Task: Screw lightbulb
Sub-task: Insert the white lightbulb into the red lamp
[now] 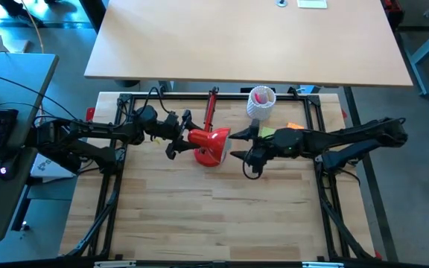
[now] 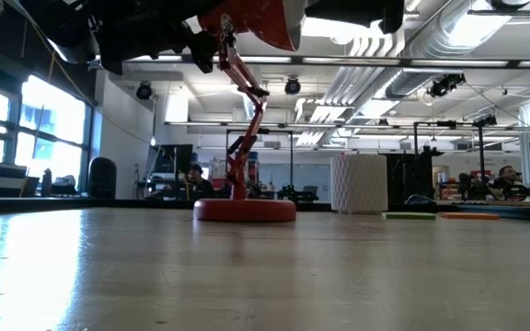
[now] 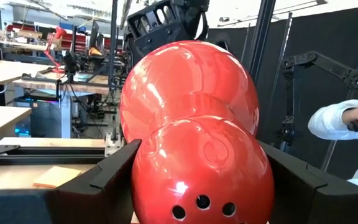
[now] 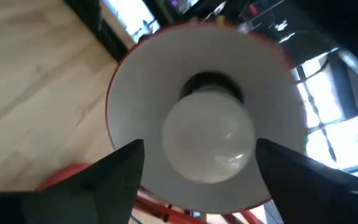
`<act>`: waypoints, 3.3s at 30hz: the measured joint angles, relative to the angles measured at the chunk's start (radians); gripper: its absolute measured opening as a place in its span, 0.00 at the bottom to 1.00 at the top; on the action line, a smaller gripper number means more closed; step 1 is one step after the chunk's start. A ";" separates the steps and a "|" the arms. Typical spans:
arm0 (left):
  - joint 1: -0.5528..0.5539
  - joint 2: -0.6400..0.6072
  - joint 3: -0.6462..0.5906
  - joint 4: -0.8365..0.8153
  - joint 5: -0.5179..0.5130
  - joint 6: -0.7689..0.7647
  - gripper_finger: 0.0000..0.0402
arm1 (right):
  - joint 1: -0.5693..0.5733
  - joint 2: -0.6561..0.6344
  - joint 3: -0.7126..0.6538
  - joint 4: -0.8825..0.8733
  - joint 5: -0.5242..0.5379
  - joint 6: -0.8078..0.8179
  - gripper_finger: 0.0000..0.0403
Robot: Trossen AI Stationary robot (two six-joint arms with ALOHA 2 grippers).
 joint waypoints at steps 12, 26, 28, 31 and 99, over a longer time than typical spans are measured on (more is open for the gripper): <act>0.000 0.000 0.000 0.000 -0.009 -0.002 0.63 | 0.000 0.094 0.000 0.148 0.075 -0.397 0.78; 0.000 0.000 -0.001 -0.003 -0.008 -0.002 0.63 | 0.000 0.123 0.000 0.192 0.073 -0.115 0.62; 0.001 0.000 -0.002 -0.001 -0.008 -0.004 0.63 | 0.000 0.123 0.000 0.197 0.072 0.018 0.62; 0.001 0.000 -0.002 -0.001 -0.009 -0.009 0.63 | 0.000 0.124 0.000 0.220 0.064 0.296 0.62; 0.000 -0.001 0.000 0.004 -0.007 0.001 0.63 | 0.021 -0.002 -0.001 0.210 0.067 0.373 0.59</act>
